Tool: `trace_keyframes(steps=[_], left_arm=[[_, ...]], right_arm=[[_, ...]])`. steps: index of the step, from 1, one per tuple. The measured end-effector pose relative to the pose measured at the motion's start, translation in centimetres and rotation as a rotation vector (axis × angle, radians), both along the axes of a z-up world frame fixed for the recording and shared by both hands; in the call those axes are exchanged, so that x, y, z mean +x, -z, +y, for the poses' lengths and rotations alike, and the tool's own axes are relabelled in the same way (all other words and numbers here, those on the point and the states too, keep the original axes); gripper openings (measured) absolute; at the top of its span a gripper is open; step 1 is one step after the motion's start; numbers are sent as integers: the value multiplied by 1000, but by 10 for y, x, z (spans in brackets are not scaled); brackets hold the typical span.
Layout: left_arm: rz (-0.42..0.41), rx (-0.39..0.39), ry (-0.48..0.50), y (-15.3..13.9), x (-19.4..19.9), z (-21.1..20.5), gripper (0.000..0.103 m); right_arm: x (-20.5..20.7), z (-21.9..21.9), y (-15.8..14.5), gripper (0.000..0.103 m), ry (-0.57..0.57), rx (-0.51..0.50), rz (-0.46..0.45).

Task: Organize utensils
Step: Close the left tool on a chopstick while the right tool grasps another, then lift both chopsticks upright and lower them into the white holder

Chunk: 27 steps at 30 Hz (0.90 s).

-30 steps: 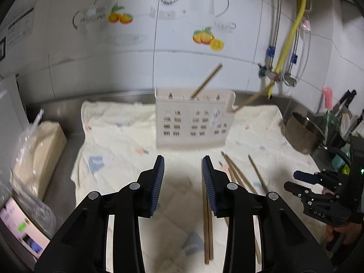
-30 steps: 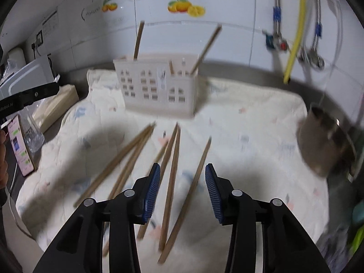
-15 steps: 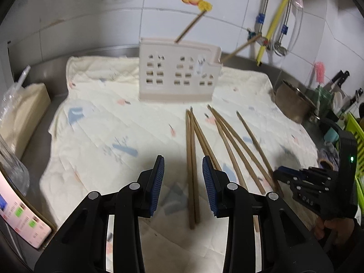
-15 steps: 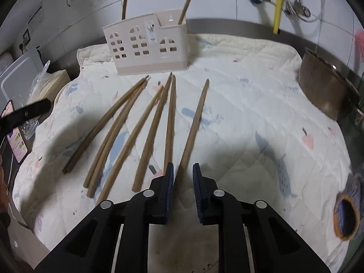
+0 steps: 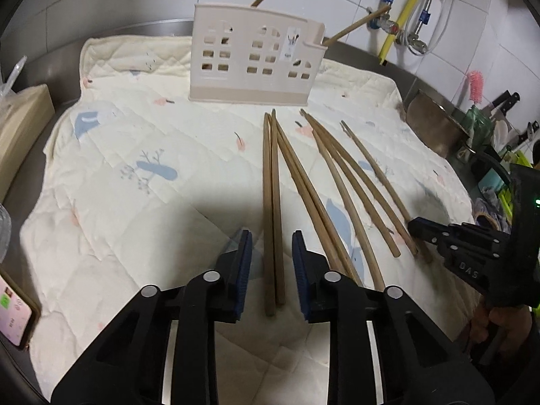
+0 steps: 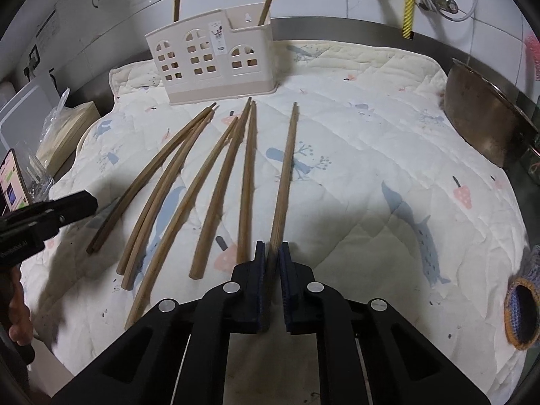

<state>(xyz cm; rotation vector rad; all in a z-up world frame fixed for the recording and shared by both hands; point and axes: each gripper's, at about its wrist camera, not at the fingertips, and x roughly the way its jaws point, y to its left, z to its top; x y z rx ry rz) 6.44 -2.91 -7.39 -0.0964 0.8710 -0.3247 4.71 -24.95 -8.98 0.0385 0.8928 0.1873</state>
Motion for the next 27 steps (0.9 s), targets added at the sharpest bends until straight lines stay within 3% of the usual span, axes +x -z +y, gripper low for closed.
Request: trace_keyframes(steps=[8, 27], left_arm=[[41, 1, -19, 14, 15, -1, 10], [65, 28, -36, 16, 26, -6, 10]], right_arm=[[-3, -6, -4, 8, 17, -41, -30], [-2, -4, 1, 8, 6, -32, -17]])
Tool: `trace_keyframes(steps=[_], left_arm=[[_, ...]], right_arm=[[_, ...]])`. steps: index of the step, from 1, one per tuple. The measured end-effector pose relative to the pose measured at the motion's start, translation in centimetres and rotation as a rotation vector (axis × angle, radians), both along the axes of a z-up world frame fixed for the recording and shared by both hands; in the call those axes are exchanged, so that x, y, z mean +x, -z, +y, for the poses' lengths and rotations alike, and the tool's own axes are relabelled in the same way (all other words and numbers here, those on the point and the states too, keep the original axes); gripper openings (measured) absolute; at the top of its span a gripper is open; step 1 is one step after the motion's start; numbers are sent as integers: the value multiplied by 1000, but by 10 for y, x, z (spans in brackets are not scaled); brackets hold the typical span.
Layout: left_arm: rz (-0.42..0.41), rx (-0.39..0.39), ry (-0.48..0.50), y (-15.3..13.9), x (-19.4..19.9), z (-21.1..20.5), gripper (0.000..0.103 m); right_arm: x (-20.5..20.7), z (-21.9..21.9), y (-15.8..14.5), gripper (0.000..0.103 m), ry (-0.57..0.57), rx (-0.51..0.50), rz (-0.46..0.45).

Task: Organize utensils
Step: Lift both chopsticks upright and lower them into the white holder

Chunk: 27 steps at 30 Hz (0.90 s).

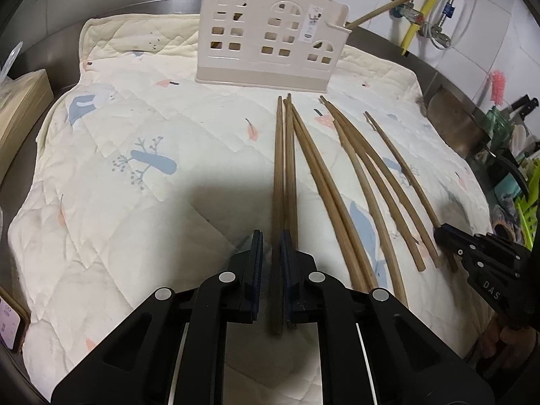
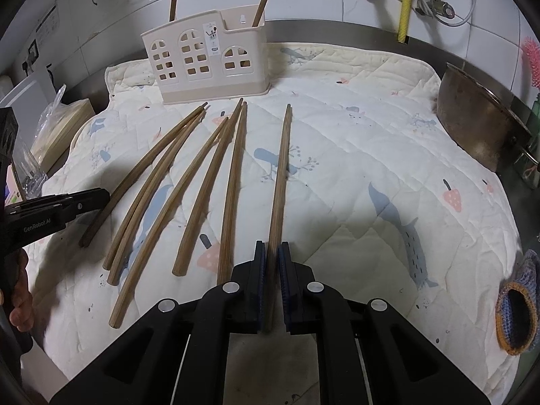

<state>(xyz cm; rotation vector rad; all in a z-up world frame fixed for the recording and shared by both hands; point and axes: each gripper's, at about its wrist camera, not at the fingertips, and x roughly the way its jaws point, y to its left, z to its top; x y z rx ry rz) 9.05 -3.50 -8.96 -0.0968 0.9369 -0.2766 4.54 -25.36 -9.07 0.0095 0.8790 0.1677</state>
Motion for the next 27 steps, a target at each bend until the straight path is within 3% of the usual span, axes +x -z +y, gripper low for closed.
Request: trace_keyframes(steps=[6, 15, 21, 27], left_arm=[[-2, 40, 3, 5, -1, -10, 10], [5, -5, -12, 0, 2, -4, 5], [-59, 7, -7, -26, -6, 2, 5], [-159, 6, -6, -69, -11, 11, 5]], right_arm=[[0, 1, 0, 9, 0, 0, 0], [0, 1, 0, 8, 2, 11, -10], [-5, -6, -20, 7, 16, -2, -70], [-4, -11, -66, 5, 6, -35, -196]])
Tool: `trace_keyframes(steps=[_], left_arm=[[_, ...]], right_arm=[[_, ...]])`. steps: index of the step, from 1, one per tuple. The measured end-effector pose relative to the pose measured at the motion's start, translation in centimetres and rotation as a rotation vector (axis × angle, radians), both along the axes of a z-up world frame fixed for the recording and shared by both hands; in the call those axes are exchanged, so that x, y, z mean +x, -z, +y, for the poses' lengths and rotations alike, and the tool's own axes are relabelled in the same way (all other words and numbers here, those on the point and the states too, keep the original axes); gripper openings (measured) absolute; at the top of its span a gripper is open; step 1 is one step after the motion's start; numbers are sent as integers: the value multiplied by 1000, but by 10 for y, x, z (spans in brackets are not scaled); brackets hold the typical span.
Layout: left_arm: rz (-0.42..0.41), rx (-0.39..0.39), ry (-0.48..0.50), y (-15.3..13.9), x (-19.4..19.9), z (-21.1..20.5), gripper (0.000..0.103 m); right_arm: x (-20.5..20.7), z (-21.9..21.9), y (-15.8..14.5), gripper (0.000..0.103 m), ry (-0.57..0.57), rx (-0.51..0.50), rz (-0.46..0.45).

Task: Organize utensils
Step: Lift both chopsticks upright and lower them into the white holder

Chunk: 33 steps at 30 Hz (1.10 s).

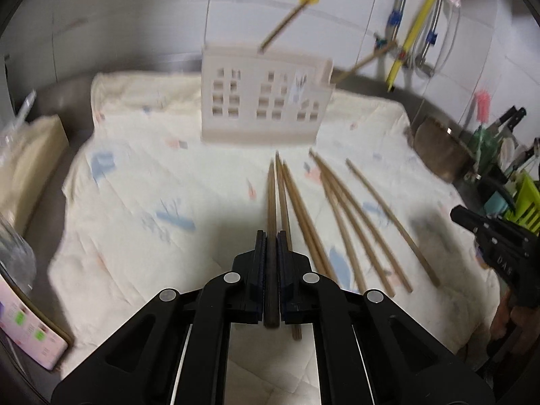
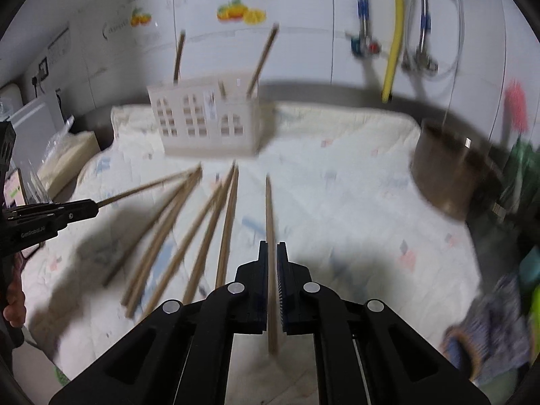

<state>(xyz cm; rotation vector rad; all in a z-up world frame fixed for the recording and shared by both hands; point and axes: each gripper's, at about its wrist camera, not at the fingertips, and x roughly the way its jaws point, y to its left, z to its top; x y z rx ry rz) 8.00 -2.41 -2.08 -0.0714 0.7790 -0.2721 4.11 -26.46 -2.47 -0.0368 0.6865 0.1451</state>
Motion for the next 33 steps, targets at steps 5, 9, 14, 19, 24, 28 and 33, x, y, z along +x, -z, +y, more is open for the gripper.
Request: trace_keyframes(steps=[5, 9, 14, 19, 24, 28, 33], left_arm=[[-70, 1, -4, -29, 5, 5, 5], [-90, -2, -7, -37, 9, 7, 5], [-85, -13, -5, -36, 10, 7, 5], [-89, -10, -8, -36, 10, 9, 5], [-88, -7, -10, -35, 10, 10, 5], [-86, -4, -11, -35, 10, 10, 5], [-82, -17, -20, -36, 12, 13, 5]], right_arm=[[14, -2, -29, 4, -17, -6, -61], [12, -8, -21, 8, -17, 22, -30], [3, -10, 22, 13, -16, 60, 81], [-3, -6, 53, 14, -17, 50, 147], [-3, -9, 69, 15, -3, 39, 169], [-4, -10, 74, 15, -5, 40, 174], [-5, -14, 74, 7, 3, 45, 169]])
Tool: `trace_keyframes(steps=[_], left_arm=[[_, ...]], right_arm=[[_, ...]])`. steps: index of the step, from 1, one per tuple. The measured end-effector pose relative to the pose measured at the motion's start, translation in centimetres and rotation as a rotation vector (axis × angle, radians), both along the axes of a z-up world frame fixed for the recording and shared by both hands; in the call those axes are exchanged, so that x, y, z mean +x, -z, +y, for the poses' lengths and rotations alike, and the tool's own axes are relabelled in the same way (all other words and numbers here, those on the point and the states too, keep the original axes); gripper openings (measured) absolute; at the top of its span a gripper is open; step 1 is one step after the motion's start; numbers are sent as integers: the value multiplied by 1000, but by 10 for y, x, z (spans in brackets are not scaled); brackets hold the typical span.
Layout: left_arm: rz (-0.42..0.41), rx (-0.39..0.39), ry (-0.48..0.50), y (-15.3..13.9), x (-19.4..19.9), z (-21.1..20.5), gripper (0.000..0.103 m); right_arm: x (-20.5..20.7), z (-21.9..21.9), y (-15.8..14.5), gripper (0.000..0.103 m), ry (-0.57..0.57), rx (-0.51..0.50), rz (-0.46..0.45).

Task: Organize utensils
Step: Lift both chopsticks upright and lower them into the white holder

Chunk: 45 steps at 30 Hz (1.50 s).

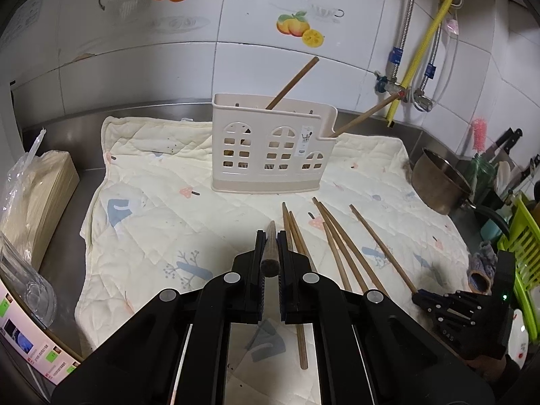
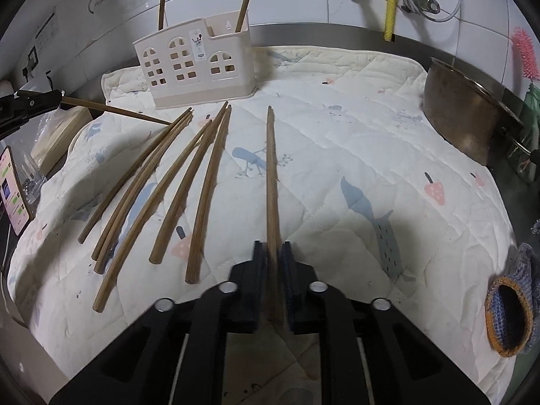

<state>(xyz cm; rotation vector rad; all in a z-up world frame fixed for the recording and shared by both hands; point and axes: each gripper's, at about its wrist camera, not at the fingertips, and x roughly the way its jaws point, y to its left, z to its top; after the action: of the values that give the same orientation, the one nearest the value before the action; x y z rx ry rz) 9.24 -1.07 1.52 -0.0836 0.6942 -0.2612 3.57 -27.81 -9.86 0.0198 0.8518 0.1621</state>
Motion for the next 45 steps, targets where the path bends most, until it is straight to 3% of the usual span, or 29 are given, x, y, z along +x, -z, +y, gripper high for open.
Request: trace_keyframes(steps=[7, 14, 17, 23, 29, 38, 45], left_arm=[[-30, 5, 4, -12, 0, 1, 5], [-67, 12, -3, -33, 7, 6, 5], [-68, 19, -5, -40, 13, 7, 5], [-118, 33, -1, -71, 22, 11, 5], [-207, 69, -8, -119, 29, 13, 5], [-311, 116, -21, -178, 54, 5, 5], [-234, 127, -18, -161, 97, 2, 5]], right_arm=[[-5, 0, -32, 7, -14, -19, -82], [0, 0, -109, 7, -51, -53, -271], [13, 1, -137, 7, -83, -35, -311], [42, 9, -192, 7, -152, -38, -369], [72, 20, -242, 7, -224, -27, -379], [109, 33, -278, 7, -255, -32, -377], [140, 46, -276, 7, -252, -33, -357]])
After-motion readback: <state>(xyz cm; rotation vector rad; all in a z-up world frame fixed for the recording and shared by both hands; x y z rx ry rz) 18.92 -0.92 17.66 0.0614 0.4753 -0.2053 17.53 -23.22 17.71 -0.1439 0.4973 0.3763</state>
